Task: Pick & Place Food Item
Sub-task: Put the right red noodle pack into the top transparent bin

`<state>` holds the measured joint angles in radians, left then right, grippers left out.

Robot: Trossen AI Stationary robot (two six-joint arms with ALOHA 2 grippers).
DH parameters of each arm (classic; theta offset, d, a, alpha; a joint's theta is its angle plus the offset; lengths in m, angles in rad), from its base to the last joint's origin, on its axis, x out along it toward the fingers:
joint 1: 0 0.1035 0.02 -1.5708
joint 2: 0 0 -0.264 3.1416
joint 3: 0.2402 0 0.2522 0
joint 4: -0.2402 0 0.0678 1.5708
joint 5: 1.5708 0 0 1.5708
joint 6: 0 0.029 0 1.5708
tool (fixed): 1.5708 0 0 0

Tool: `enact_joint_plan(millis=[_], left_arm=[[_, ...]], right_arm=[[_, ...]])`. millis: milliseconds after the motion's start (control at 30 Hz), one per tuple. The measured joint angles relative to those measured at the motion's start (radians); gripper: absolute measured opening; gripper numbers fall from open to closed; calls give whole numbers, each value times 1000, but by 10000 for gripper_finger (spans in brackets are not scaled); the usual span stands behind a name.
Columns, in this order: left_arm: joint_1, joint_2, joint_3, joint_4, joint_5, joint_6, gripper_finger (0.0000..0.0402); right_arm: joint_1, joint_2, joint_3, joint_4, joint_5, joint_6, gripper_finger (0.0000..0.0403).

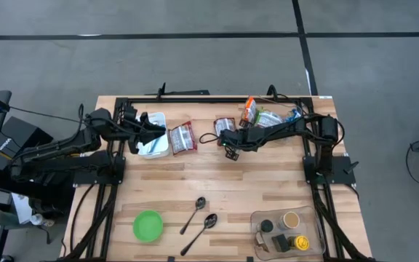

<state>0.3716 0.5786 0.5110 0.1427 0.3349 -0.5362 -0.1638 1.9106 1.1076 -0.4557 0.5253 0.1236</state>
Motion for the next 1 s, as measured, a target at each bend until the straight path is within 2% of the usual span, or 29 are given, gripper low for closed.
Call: enact_joint_plan(millis=[133,400,700,833,1000], left_arm=[[0,0,0,0,2,0,92],[0,0,0,0,1,0,92],[0,0,0,0,-3,0,92],[0,0,0,0,-3,0,92],[0,0,0,0,-2,0,92]], right_arm=[[0,0,0,0,0,-4,5],[2,0,82,-80,-1,-28,2],[29,0,266,-167,-12,-46,1],[31,0,350,-210,-108,-48,1],[12,0,439,-303,-308,-48,0]])
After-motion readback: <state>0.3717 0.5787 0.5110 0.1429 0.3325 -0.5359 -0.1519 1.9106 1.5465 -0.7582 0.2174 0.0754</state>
